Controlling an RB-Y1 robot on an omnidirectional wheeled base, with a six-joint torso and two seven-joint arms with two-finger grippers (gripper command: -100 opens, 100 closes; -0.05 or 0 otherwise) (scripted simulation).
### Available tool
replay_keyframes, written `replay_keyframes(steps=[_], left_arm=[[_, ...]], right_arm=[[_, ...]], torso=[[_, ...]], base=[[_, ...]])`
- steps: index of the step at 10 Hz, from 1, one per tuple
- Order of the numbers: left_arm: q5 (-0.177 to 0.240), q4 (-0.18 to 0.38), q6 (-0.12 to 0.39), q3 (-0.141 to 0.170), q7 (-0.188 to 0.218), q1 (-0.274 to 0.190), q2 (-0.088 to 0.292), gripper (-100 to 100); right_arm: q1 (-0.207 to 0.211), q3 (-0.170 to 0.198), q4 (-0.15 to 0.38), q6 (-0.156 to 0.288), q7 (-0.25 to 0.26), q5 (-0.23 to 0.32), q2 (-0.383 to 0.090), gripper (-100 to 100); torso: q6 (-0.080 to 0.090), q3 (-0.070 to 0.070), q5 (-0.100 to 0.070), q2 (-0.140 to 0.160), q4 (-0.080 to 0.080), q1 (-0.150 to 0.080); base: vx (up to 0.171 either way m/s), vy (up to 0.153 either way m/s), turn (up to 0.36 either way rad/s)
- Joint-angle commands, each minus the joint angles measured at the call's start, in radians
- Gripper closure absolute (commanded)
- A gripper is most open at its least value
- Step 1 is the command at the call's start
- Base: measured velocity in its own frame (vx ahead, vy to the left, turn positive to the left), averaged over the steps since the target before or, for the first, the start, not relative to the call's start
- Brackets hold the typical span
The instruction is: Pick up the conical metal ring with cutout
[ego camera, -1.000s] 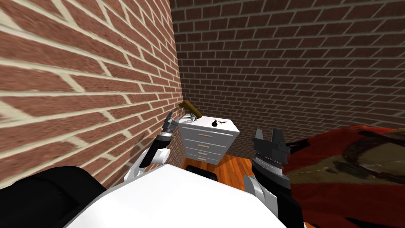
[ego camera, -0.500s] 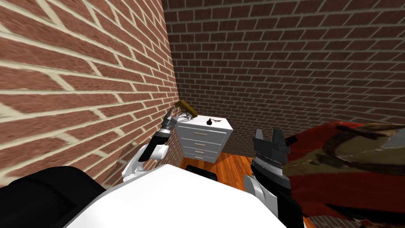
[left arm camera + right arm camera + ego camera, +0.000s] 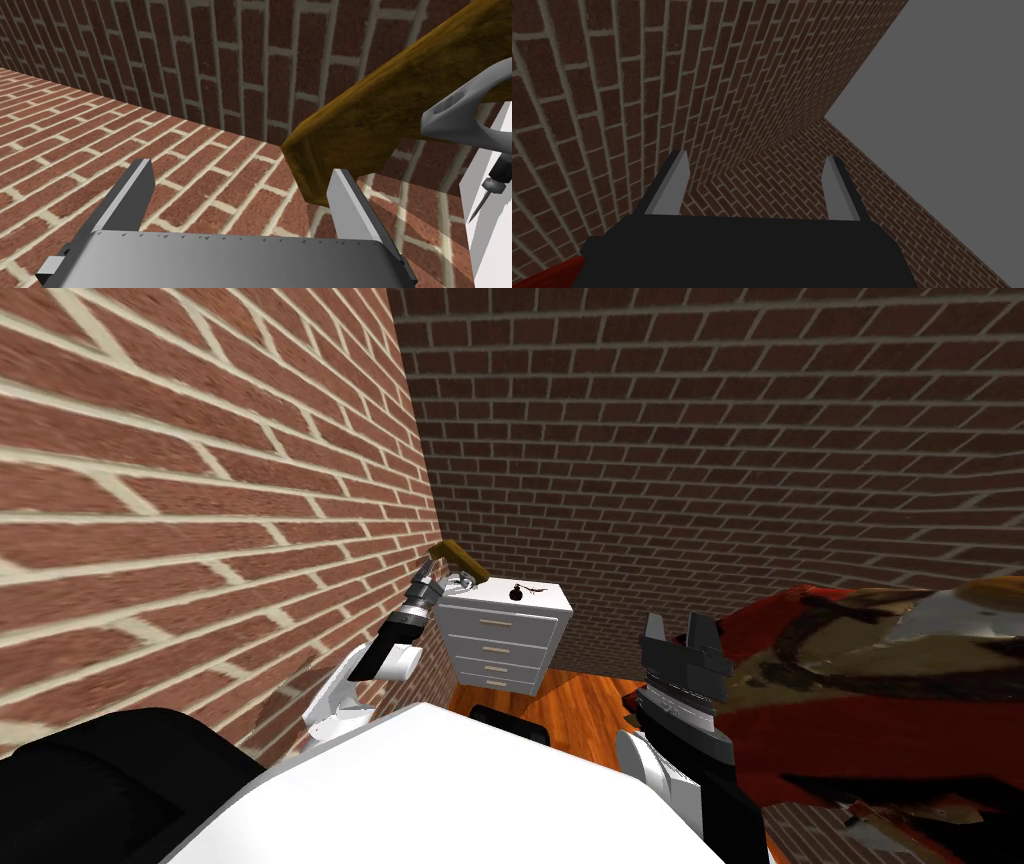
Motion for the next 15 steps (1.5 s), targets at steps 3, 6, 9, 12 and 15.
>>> replay_keyframes(steps=[3, 6, 9, 12, 15], left_arm=[[-0.001, -0.005, 0.089, 0.032, 0.014, -0.025, 0.016, -100], [0.001, -0.011, 0.156, 0.054, 0.020, -0.039, 0.026, -100], [0.005, -0.015, 0.223, 0.073, 0.022, -0.051, 0.036, -100], [0.011, -0.018, 0.288, 0.088, 0.020, -0.060, 0.044, -100], [0.024, -0.021, 0.380, 0.105, 0.009, -0.067, 0.057, -100]], right_arm=[[0.000, 0.000, 0.000, 0.000, 0.000, 0.000, 0.000, 0], [0.000, 0.000, 0.000, 0.000, 0.000, 0.000, 0.000, 0], [0.000, 0.000, 0.000, 0.000, 0.000, 0.000, 0.000, 0], [0.000, 0.000, 0.000, 0.000, 0.000, 0.000, 0.000, 0], [0.000, 0.000, 0.000, 0.000, 0.000, 0.000, 0.000, 0]], torso=[[0.000, 0.000, 0.001, 0.000, 0.000, 0.003], [0.000, 0.000, 0.001, 0.000, 0.000, 0.004], [0.000, 0.000, 0.001, 0.000, 0.000, 0.004], [0.000, -0.001, 0.001, -0.001, 0.000, 0.004], [0.000, -0.001, 0.001, -0.002, 0.000, 0.006]], base=[[-0.003, -0.062, -0.037], [0.001, -0.049, -0.032], [0.007, -0.045, -0.037], [0.017, -0.035, -0.041], [0.027, -0.016, -0.039]])
